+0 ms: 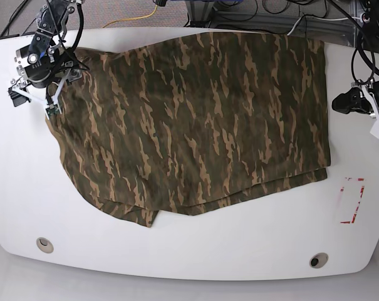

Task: Layout the t-shirt on the table in an organized manner, then fold the t-shirt properly
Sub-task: 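Open both grippers to release the shirt corners, then move both grippers inward over the spread shirt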

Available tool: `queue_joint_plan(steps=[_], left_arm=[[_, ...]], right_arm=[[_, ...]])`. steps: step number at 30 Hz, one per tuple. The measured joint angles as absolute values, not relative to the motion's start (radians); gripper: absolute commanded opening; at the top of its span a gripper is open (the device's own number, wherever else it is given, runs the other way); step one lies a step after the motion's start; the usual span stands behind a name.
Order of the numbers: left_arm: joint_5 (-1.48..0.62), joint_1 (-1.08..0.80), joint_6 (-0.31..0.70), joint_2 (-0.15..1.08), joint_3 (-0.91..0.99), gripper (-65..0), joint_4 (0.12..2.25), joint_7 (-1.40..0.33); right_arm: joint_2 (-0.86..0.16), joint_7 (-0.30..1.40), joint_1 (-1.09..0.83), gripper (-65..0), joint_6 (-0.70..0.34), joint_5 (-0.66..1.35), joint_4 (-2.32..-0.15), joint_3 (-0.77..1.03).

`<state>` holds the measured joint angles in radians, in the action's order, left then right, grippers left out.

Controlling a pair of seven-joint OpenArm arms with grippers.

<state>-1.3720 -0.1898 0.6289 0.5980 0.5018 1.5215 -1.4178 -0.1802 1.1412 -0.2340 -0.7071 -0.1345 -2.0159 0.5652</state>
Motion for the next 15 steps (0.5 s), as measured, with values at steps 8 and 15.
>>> queue_joint_plan(steps=[8,15], left_arm=[[-1.34,-0.109,0.595,0.516,0.459,-64.4,1.523,-1.414],[-1.147,-0.03,0.527,0.416,0.373,-64.4,1.549,-1.383]], right_arm=[[-0.181,1.077,-0.12,0.0,-0.703,-0.12,-2.015,0.615],[-0.165,1.063,-0.034,0.0,-0.693,0.077,-1.967,0.53]])
